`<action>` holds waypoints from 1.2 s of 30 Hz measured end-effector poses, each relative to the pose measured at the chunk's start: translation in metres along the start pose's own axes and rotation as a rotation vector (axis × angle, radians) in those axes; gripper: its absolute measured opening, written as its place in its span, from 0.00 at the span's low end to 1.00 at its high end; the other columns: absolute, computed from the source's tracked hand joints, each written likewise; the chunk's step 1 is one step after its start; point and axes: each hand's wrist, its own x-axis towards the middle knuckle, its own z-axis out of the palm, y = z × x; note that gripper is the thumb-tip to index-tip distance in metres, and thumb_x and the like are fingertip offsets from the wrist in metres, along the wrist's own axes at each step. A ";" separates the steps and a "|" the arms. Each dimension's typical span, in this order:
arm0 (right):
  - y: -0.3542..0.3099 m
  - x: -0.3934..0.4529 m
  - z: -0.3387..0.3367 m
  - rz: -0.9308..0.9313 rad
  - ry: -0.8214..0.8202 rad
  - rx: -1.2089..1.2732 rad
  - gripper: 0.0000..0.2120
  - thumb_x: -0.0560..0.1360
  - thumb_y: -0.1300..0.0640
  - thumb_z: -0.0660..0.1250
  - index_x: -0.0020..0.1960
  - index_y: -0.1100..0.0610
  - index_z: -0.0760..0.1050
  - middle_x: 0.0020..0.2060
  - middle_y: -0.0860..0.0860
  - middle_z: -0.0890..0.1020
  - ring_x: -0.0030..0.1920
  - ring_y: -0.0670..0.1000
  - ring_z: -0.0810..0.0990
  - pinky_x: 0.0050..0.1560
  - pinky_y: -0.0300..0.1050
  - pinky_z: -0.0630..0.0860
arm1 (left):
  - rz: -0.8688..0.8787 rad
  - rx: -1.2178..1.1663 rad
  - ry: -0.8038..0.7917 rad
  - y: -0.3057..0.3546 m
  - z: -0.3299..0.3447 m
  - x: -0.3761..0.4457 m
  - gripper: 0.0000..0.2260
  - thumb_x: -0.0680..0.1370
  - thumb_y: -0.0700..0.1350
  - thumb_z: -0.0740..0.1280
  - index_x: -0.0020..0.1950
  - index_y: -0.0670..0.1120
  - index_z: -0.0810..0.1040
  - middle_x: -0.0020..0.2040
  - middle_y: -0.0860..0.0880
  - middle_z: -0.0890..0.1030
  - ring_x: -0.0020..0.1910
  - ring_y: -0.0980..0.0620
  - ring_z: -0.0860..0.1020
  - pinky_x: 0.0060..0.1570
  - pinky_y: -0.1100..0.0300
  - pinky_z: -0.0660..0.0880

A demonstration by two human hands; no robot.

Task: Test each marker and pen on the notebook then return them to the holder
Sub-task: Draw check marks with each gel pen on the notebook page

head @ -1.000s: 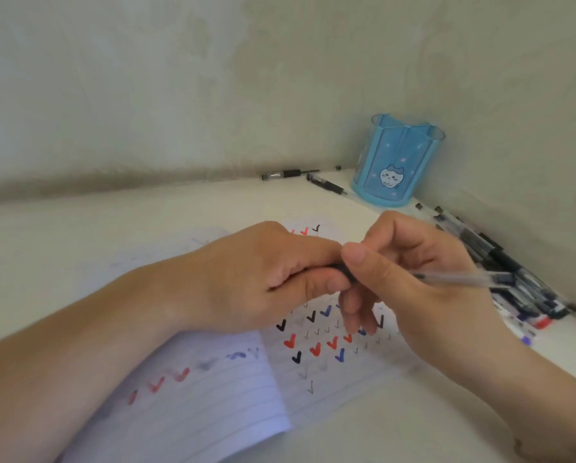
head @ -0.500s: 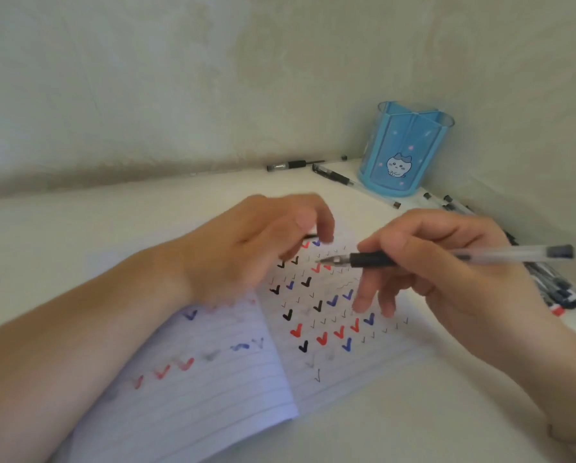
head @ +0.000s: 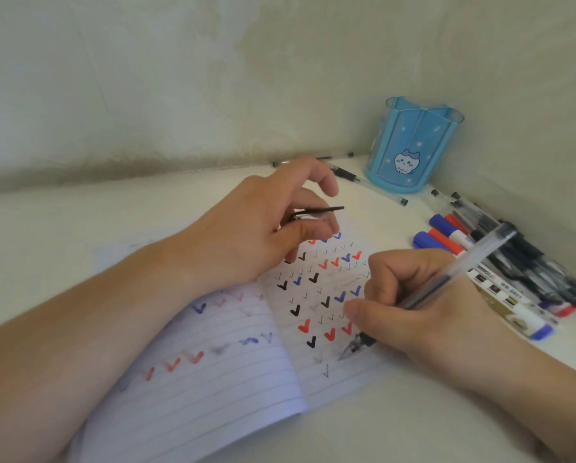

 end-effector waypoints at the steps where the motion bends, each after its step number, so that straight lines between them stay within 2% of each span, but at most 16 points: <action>1: 0.000 0.000 0.000 -0.001 -0.009 -0.012 0.19 0.64 0.60 0.72 0.23 0.54 0.63 0.21 0.63 0.67 0.23 0.57 0.61 0.23 0.51 0.58 | -0.013 -0.033 0.001 0.000 0.000 0.000 0.09 0.78 0.43 0.68 0.53 0.52 0.70 0.46 0.57 0.85 0.29 0.49 0.80 0.35 0.68 0.73; 4: 0.000 -0.001 0.000 -0.026 -0.040 -0.048 0.18 0.64 0.57 0.72 0.24 0.56 0.64 0.22 0.63 0.68 0.23 0.58 0.63 0.23 0.48 0.60 | 0.019 0.009 -0.004 0.001 0.001 0.001 0.05 0.79 0.45 0.67 0.51 0.52 0.72 0.45 0.52 0.86 0.29 0.53 0.81 0.31 0.73 0.69; 6: 0.001 0.000 0.000 -0.039 -0.045 -0.062 0.18 0.64 0.61 0.72 0.24 0.57 0.63 0.22 0.62 0.67 0.23 0.55 0.63 0.24 0.45 0.60 | 0.036 0.031 -0.013 -0.001 0.001 0.002 0.04 0.80 0.44 0.66 0.52 0.52 0.72 0.45 0.51 0.85 0.28 0.54 0.80 0.30 0.74 0.68; 9: 0.002 0.001 0.000 -0.051 -0.066 -0.096 0.18 0.64 0.62 0.71 0.25 0.58 0.63 0.22 0.61 0.66 0.24 0.56 0.62 0.24 0.48 0.59 | 0.077 0.049 -0.027 -0.003 0.002 0.001 0.04 0.80 0.45 0.64 0.53 0.53 0.71 0.46 0.52 0.85 0.30 0.54 0.79 0.33 0.72 0.69; 13: 0.003 0.001 -0.002 -0.043 -0.080 -0.080 0.18 0.63 0.61 0.71 0.24 0.57 0.62 0.21 0.60 0.64 0.23 0.50 0.61 0.25 0.45 0.57 | 0.087 0.039 -0.037 -0.004 0.002 0.001 0.04 0.80 0.49 0.62 0.54 0.56 0.70 0.46 0.56 0.84 0.33 0.54 0.78 0.36 0.66 0.73; 17: 0.003 0.001 -0.001 -0.039 -0.073 -0.078 0.19 0.63 0.63 0.70 0.24 0.57 0.61 0.21 0.59 0.63 0.24 0.49 0.60 0.25 0.45 0.57 | 0.106 0.064 -0.041 -0.006 0.003 0.002 0.04 0.81 0.44 0.63 0.53 0.53 0.70 0.45 0.55 0.83 0.37 0.64 0.77 0.39 0.74 0.69; 22: 0.005 0.003 -0.001 -0.035 -0.069 -0.051 0.18 0.64 0.63 0.69 0.24 0.57 0.61 0.21 0.57 0.61 0.24 0.49 0.59 0.25 0.43 0.57 | 0.106 0.107 -0.031 -0.005 0.002 0.003 0.04 0.80 0.43 0.65 0.54 0.48 0.74 0.46 0.60 0.79 0.41 0.66 0.76 0.40 0.78 0.67; 24: 0.005 0.004 -0.003 -0.016 -0.059 0.026 0.19 0.65 0.60 0.72 0.24 0.55 0.63 0.20 0.55 0.63 0.22 0.49 0.61 0.25 0.41 0.58 | 0.107 0.127 -0.031 -0.005 0.001 0.003 0.05 0.80 0.43 0.65 0.55 0.47 0.76 0.46 0.60 0.79 0.44 0.66 0.77 0.41 0.78 0.67; 26: 0.003 0.006 -0.007 -0.004 0.013 0.232 0.20 0.63 0.54 0.79 0.26 0.56 0.67 0.18 0.50 0.66 0.19 0.47 0.62 0.24 0.35 0.60 | 0.098 0.164 -0.027 -0.006 0.002 0.003 0.05 0.79 0.44 0.67 0.55 0.48 0.76 0.46 0.59 0.80 0.44 0.63 0.77 0.42 0.76 0.67; 29: 0.002 0.014 -0.020 -0.065 0.153 0.461 0.16 0.59 0.48 0.79 0.32 0.55 0.74 0.20 0.48 0.70 0.19 0.48 0.65 0.24 0.34 0.63 | 0.044 0.149 0.006 -0.007 0.001 0.004 0.07 0.78 0.44 0.69 0.55 0.51 0.77 0.45 0.58 0.82 0.45 0.61 0.79 0.41 0.75 0.68; 32: 0.005 0.018 -0.027 -0.047 0.162 0.525 0.13 0.55 0.55 0.79 0.36 0.55 0.79 0.25 0.54 0.75 0.23 0.54 0.71 0.23 0.37 0.64 | 0.006 0.055 0.053 -0.005 0.001 0.004 0.08 0.77 0.45 0.70 0.54 0.55 0.75 0.44 0.59 0.83 0.44 0.57 0.81 0.41 0.70 0.73; 36: 0.007 0.016 -0.026 0.016 0.168 0.557 0.05 0.62 0.61 0.66 0.37 0.55 0.77 0.24 0.57 0.74 0.23 0.56 0.72 0.23 0.38 0.62 | 0.012 -0.006 0.063 -0.001 0.002 0.002 0.10 0.77 0.45 0.69 0.55 0.56 0.73 0.44 0.59 0.82 0.43 0.54 0.81 0.40 0.69 0.74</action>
